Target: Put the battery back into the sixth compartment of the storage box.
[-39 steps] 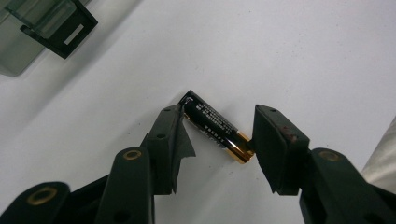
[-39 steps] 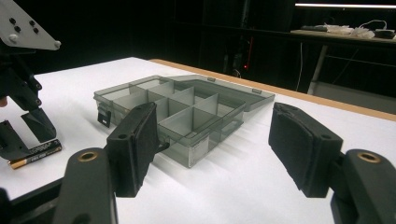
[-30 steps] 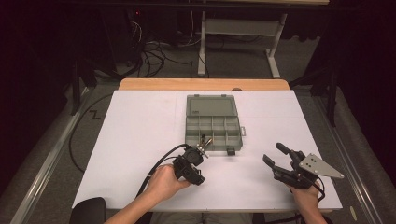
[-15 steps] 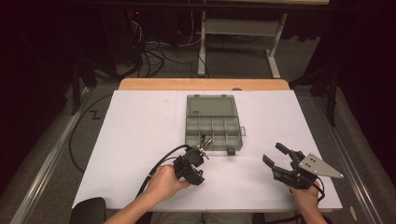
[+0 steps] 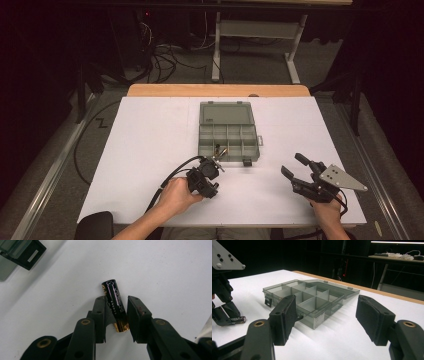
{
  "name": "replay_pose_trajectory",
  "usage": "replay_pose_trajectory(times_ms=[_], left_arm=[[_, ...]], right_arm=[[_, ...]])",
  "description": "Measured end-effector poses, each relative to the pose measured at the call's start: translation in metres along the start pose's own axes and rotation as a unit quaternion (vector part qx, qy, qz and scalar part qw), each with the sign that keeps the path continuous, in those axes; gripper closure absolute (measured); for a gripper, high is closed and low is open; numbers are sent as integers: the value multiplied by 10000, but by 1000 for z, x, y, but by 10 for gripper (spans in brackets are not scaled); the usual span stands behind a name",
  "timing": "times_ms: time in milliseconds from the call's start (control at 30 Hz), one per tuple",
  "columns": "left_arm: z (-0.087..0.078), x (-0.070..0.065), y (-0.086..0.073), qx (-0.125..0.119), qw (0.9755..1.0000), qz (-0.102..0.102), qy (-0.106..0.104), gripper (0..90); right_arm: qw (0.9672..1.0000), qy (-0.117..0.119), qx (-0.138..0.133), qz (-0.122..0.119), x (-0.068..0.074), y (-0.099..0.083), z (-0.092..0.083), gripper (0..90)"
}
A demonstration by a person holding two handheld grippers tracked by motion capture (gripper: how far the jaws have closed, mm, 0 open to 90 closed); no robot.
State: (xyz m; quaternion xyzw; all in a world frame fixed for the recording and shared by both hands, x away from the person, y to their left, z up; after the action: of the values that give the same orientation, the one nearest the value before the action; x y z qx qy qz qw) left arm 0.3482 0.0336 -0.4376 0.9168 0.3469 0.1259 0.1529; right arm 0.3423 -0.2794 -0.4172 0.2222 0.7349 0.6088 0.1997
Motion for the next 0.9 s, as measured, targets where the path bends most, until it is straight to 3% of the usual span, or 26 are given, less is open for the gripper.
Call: replay_pose_trajectory(times_ms=[433, 900], left_arm=[[1, 0, 1, 22, 9999, 73, 120, 747], [1, 1, 2, 13, 9999, 89, 75, 757]], right_arm=[[10000, 3, 12, 2, 0, 0, 0, 348], [10000, -9, 2, 10, 0, 0, 0, 347]])
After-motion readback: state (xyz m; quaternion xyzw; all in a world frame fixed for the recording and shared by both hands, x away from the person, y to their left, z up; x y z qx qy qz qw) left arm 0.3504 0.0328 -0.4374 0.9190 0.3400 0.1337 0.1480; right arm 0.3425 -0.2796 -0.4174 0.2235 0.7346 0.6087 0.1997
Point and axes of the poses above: each handheld gripper's, and its own axes: z roughly forward along the jaws, y roughly out of its top, x roughly to its left, the point moved 3 cm from there along z, roughly forward along the jaws, and after that the axes turned 14 degrees about y, right-handed, at the moved point
